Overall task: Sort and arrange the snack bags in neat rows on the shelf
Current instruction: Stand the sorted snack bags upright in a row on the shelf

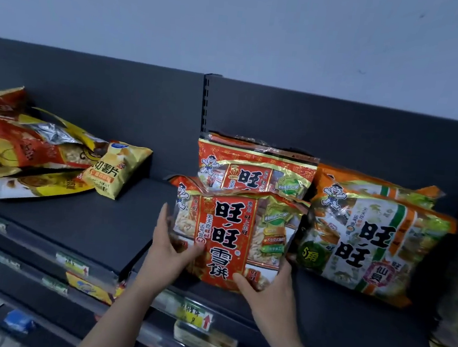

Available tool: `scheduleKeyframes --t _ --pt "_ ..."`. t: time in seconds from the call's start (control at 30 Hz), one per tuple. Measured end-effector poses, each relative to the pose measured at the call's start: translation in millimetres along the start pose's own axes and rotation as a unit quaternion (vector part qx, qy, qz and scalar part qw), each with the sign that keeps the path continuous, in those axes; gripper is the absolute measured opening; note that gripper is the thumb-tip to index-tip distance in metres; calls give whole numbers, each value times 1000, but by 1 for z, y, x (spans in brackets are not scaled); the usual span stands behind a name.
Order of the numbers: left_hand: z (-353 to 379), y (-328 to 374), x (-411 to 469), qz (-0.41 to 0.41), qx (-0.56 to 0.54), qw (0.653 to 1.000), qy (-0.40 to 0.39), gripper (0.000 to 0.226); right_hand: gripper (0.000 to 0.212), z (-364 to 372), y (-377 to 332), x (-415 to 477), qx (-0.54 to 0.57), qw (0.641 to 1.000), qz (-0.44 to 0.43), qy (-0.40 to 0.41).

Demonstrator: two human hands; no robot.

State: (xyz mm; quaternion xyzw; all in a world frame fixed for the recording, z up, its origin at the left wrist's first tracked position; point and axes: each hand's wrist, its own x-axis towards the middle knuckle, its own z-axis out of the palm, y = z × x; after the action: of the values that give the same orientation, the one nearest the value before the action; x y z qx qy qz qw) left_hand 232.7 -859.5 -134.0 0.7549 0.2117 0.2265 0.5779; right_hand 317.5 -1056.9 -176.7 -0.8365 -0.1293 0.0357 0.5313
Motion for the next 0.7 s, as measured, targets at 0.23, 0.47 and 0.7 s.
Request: scheduleKeyframes --t 0.23,0.47,0.7 --pt "-32 58 47 305 231 920 87 57 85 6 -13 -9 4 998 33 48" --pt "-43 91 88 362 393 838 -114 25 99 7 -19 -13 -109 991 29 78" --pt "-51 94 94 308 435 827 -180 20 94 6 -25 -13 -140 985 38 90"
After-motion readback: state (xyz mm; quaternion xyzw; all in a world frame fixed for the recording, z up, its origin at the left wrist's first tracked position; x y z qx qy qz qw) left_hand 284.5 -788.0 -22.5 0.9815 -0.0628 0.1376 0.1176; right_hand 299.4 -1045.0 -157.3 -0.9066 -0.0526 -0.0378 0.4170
